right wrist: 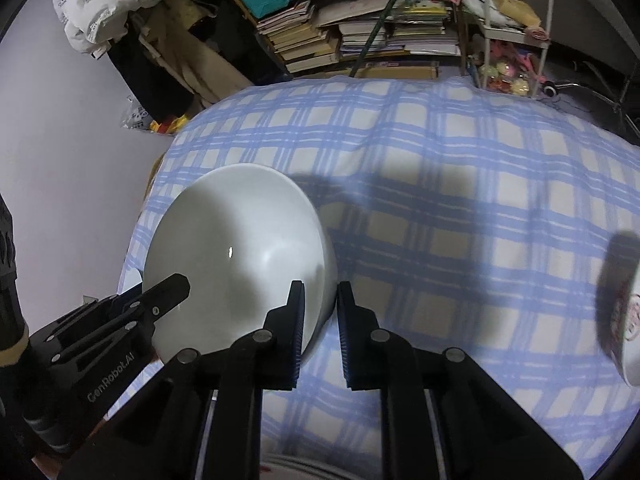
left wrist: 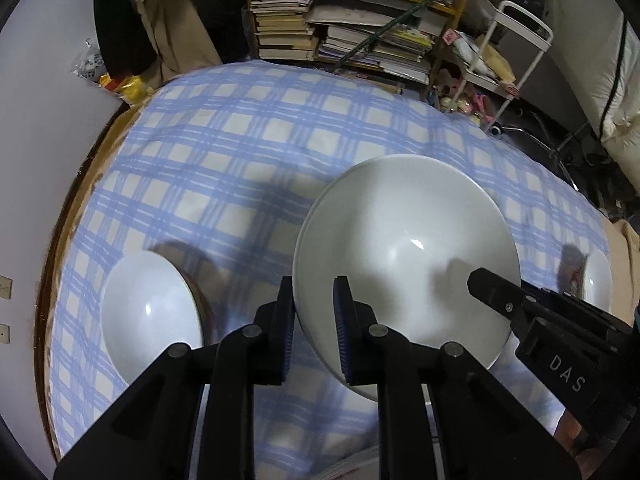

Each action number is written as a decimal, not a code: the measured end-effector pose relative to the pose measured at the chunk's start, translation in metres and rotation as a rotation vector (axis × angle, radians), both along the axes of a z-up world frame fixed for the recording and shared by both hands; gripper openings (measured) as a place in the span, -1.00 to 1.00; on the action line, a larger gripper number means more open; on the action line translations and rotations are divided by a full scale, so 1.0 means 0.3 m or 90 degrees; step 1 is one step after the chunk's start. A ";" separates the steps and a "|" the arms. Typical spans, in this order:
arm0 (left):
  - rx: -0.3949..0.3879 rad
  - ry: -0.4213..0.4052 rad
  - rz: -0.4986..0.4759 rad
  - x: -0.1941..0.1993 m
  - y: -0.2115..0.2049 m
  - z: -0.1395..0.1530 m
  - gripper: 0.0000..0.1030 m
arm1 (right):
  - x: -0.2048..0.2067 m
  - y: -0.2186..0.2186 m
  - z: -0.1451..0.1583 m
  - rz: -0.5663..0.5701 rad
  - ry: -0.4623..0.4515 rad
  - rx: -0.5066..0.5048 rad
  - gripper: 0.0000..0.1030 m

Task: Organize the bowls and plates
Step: 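Carry the large white bowl with both grippers toward the plate stack, then lower the large bowl onto the plate stack and open both grippers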

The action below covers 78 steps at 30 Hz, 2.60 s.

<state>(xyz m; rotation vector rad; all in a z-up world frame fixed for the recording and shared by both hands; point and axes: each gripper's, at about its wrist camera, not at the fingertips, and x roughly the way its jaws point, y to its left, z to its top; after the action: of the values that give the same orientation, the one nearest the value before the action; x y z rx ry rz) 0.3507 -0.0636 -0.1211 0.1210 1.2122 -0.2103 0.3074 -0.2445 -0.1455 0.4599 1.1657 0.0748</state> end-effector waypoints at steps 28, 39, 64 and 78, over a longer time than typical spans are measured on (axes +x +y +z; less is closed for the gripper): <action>-0.038 0.044 -0.136 -0.362 -0.342 0.064 -0.67 | -0.425 -0.285 0.142 -0.077 -0.017 -0.103 -0.67; 0.015 0.051 -0.161 -0.468 -0.420 -0.012 -0.67 | -0.557 -0.330 0.012 -0.093 0.021 -0.081 -0.67; 0.014 0.084 -0.164 -0.518 -0.462 -0.106 -0.67 | -0.607 -0.400 -0.096 -0.111 0.069 -0.048 -0.68; -0.012 0.040 -0.112 -0.524 -0.408 -0.030 -0.65 | -0.622 -0.475 -0.026 -0.168 -0.012 0.005 -0.67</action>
<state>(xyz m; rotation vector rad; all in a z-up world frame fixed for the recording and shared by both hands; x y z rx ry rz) 0.1936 -0.1860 -0.1301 0.2066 1.2617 -0.3814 0.1206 -0.3871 -0.1532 0.6154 1.0782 -0.1439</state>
